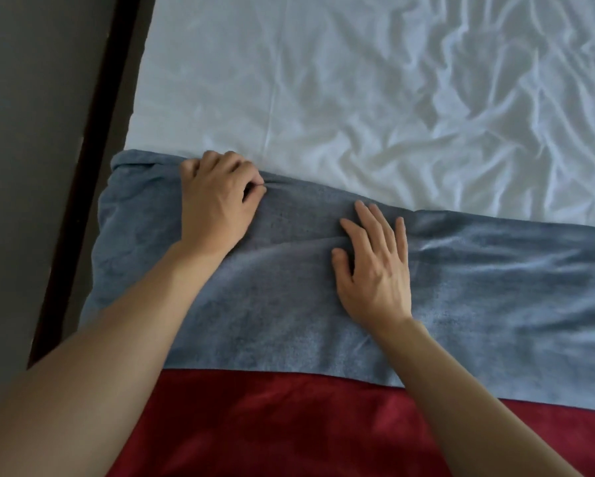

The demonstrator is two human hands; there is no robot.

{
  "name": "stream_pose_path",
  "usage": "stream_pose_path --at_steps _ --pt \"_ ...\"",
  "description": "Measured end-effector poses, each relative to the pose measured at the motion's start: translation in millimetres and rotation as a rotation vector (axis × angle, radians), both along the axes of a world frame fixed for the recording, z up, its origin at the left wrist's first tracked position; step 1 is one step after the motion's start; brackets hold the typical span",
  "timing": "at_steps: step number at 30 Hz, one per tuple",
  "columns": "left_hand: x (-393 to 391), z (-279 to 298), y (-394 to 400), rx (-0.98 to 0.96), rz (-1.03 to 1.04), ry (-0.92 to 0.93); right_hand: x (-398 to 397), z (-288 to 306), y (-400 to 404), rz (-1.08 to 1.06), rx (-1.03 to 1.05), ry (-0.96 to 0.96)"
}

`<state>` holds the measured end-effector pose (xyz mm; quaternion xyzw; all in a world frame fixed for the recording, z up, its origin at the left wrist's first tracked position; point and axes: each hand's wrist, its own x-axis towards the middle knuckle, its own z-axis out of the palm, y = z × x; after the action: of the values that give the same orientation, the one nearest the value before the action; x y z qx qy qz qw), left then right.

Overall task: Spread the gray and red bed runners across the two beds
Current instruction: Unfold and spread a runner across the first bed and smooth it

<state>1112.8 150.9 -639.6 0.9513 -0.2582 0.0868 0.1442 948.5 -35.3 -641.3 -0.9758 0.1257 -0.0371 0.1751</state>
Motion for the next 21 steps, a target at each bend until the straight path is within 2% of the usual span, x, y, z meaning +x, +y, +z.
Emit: stream_pose_path --at_steps 4,9,13,16,18,21 --pt "25.7 5.9 -4.6 -0.030 0.096 0.023 7.7 -0.2 9.3 0.057 -0.003 -0.007" --pt "17.8 0.9 -4.9 0.034 0.001 0.006 18.1 -1.6 26.3 0.166 -0.033 0.077" --pt "24.0 4.4 5.6 -0.007 0.095 0.007 29.8 -5.4 30.3 0.170 -0.071 0.142" --pt "-11.9 5.7 -20.3 -0.042 -0.117 0.066 44.5 -9.3 37.7 0.173 -0.054 0.146" --pt "-40.8 -0.3 -31.0 0.051 -0.291 0.176 47.4 -14.1 37.2 0.171 -0.062 0.159" --pt "-42.7 -15.2 -8.9 0.222 -0.235 0.253 42.4 -18.9 17.3 0.149 -0.098 0.183"
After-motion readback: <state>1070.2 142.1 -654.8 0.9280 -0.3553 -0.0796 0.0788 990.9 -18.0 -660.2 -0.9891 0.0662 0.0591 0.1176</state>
